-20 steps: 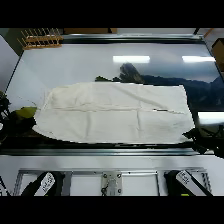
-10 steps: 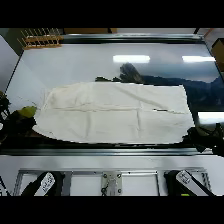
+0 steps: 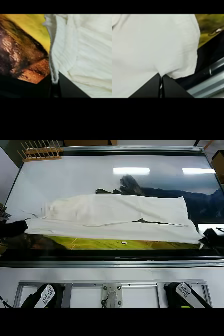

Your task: Fold the clothes and pants, and hang the long-sleeved shirts on hangers.

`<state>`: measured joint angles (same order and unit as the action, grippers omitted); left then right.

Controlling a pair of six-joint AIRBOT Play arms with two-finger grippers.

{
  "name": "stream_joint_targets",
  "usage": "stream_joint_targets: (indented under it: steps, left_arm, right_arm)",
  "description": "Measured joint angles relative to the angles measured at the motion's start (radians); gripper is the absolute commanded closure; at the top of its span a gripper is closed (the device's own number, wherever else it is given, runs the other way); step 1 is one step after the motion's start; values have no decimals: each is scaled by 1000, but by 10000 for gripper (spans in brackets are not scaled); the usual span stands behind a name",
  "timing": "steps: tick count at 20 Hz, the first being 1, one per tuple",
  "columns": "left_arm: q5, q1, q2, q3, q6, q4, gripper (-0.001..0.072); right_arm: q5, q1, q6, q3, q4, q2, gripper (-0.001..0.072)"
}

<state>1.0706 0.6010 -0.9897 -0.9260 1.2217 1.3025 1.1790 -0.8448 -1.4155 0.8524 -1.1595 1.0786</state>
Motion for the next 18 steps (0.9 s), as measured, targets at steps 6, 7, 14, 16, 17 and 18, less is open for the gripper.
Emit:
stream_joint_targets:
  steps: [6, 7, 14, 16, 17, 18]
  left_arm:
    - [68, -24, -52, -180, 35, -1, 689]
    - [77, -38, -77, -213, 40, 3, 689]
    - [106, -155, -355, -493, 99, 50, 689]
    - [109, -180, -439, -575, 116, 59, 689]
    - [111, -192, -480, -617, 122, 60, 689]
    - [117, -201, -518, -656, 125, 63, 688]
  right_arm:
    - [54, 160, -114, 314, -72, 128, 703]
    - [69, 189, -132, 377, -84, 171, 703]
    - [151, 343, -251, 787, -123, 484, 703]
    - [160, 372, -278, 878, -124, 562, 703]
    - [164, 384, -288, 917, -125, 598, 703]
    - [165, 394, -295, 946, -127, 629, 703]
